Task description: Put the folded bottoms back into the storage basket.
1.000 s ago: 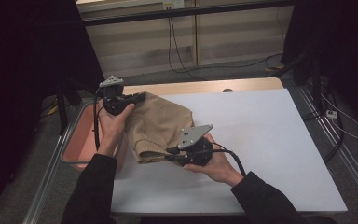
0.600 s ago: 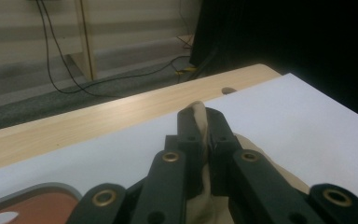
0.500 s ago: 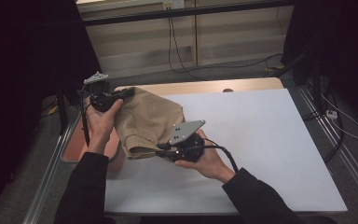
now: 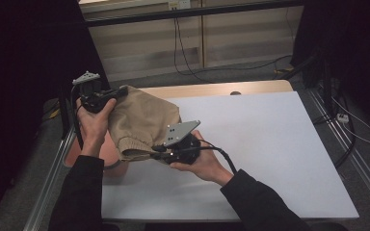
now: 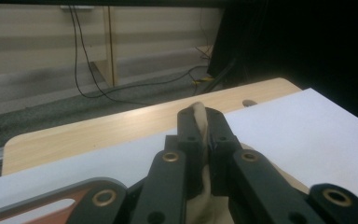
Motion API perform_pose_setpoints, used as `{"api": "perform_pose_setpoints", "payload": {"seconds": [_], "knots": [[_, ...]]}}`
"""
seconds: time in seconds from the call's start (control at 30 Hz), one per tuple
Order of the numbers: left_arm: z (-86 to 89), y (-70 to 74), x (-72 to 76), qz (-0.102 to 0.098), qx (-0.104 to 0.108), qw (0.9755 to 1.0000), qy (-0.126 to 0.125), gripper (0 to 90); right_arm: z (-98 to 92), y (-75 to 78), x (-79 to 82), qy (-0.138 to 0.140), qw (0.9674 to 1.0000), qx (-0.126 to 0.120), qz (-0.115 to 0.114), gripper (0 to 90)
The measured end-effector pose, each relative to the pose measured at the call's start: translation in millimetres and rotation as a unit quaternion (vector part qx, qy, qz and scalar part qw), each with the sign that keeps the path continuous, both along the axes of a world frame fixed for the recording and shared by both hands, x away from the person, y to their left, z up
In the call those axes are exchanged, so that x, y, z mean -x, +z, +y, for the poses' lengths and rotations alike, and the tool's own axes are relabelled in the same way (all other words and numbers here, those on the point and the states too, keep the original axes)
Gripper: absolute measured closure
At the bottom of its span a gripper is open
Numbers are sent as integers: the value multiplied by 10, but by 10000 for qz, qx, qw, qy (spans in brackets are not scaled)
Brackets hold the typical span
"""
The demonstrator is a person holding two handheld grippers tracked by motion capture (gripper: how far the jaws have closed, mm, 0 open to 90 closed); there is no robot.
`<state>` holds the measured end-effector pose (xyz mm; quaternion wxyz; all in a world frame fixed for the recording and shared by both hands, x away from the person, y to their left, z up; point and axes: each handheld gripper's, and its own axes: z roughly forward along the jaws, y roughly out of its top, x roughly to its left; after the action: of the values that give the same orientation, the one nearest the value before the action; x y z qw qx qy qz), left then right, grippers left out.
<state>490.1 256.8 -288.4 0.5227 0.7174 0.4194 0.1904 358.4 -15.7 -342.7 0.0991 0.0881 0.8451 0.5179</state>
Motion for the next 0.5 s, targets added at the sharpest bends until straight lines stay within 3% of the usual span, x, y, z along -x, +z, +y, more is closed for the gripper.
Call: {"api": "perform_pose_setpoints", "payload": {"seconds": [0.3,0.5], "knots": [[159,29,-41,15,126,9997,221,870,117,51,-78,-53,10000,-58,-37,785],[213,59,-48,-40,65,9997,250,871,197,63,-85,-21,10000,-47,-38,786]]}}
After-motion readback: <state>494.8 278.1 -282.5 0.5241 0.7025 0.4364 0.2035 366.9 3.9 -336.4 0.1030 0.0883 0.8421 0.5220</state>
